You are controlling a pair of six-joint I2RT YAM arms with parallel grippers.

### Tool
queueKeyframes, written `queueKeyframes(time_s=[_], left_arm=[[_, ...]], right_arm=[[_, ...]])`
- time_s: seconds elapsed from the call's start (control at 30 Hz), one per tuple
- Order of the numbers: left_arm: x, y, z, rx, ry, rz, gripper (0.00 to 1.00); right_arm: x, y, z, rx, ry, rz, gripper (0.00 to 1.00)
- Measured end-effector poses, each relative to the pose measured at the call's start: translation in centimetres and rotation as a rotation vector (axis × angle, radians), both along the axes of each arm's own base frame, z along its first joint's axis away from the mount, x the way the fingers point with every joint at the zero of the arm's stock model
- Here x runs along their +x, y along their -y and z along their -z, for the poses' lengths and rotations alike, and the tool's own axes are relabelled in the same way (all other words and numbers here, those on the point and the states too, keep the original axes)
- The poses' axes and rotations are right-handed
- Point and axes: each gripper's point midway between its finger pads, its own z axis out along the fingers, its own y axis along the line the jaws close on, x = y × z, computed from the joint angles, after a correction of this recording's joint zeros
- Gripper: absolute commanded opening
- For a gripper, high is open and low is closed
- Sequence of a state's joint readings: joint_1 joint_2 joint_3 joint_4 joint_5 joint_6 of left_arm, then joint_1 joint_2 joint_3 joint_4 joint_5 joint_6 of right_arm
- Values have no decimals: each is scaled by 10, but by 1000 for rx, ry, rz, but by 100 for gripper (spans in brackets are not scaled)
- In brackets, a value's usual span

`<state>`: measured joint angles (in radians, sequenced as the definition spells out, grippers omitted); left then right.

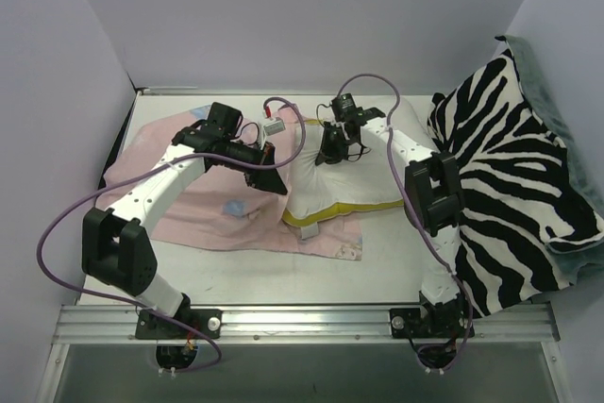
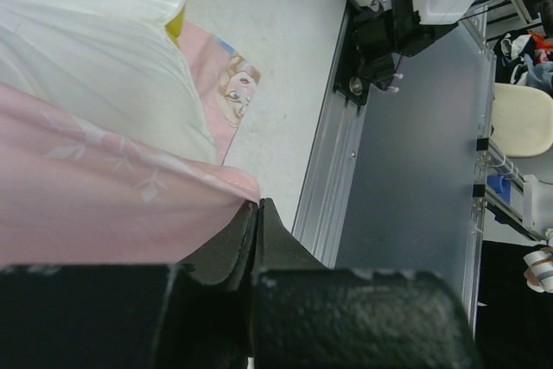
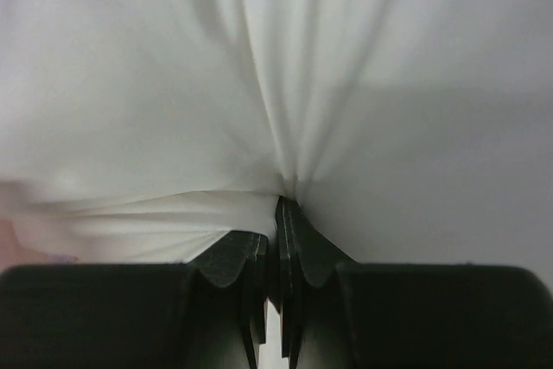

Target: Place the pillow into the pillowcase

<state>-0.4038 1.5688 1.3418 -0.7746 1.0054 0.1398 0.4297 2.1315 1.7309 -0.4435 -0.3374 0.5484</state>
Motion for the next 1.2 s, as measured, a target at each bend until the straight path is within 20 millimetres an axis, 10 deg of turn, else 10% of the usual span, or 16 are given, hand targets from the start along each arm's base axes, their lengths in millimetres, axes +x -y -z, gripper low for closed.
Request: queueKeyframes(time_s=[0.27, 0.43, 0.53, 0.57, 0.77, 1.0, 1.2], left_arm=[[10, 14, -42, -81, 73, 27, 0], [36, 33, -28, -51, 98, -32, 16], [59, 36, -20, -40, 114, -103, 57], [66, 34, -19, -36, 120, -128, 62], [89, -7, -18, 47, 177, -250, 72], [9, -37, -34, 171, 358, -253, 58], [-31, -30, 17, 342, 355, -159, 58]], right_arm=[[3, 0, 6, -9, 18, 144, 0], [7, -14, 7, 27, 44, 164, 0], [11, -22, 4, 70, 63, 149, 24], [13, -24, 1, 91, 69, 143, 41], [12, -23, -24, 228, 72, 12, 65], [-51, 12, -65, 269, 79, -164, 62], [-120, -3, -69, 280, 47, -335, 59]])
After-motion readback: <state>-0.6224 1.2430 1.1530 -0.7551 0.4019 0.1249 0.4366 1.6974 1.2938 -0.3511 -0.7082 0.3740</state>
